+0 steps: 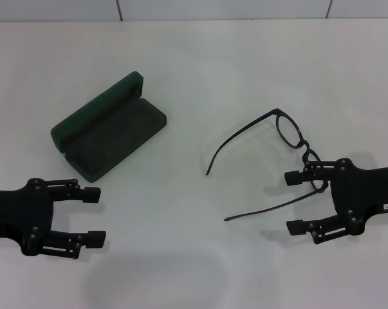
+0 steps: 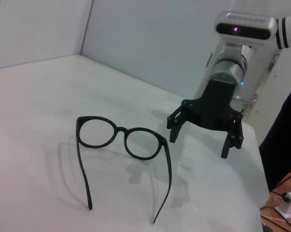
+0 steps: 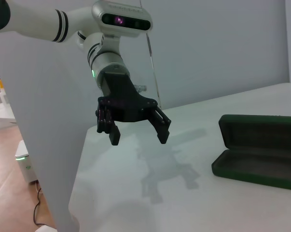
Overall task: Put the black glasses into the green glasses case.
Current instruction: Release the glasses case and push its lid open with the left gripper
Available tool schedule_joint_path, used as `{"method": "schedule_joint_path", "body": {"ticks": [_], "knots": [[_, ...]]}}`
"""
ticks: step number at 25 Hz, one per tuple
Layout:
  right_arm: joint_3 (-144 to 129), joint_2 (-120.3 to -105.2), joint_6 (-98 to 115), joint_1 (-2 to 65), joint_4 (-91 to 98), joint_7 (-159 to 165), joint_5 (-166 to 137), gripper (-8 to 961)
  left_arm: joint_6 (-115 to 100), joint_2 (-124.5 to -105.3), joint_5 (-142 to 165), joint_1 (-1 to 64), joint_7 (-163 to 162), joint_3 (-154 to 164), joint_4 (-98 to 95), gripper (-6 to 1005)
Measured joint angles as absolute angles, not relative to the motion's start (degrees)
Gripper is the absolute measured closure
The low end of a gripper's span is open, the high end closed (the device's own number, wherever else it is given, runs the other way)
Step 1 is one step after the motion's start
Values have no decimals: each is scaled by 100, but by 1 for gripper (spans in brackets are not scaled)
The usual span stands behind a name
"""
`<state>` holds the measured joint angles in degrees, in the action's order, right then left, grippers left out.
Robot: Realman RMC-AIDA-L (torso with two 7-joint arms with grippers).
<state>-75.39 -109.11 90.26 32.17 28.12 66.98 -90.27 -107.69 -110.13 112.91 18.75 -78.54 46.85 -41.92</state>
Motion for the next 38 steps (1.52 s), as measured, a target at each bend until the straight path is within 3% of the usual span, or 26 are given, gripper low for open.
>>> {"method": "schedule_joint_path", "body": {"ticks": [13, 22, 30, 38], "knots": [[-7541, -10916, 9026, 3217, 2812, 6697, -9026, 67, -10754, -11012, 11274, 1883, -8008, 4631, -4193, 145], [-7549, -10916, 9026, 3222, 2813, 6751, -9026, 68, -10461, -10991, 11576, 2332, -10157, 4202, -4968, 150], [-7566, -10924, 9026, 3256, 2819, 6787, -9028, 68, -10152, -10937, 13143, 3443, -11753, 4386, -5988, 152], [-7573, -11071, 8975, 3360, 3024, 6876, -9240, 68, -10001, -10956, 14809, 4750, -12375, 4718, -5999, 151]]}}
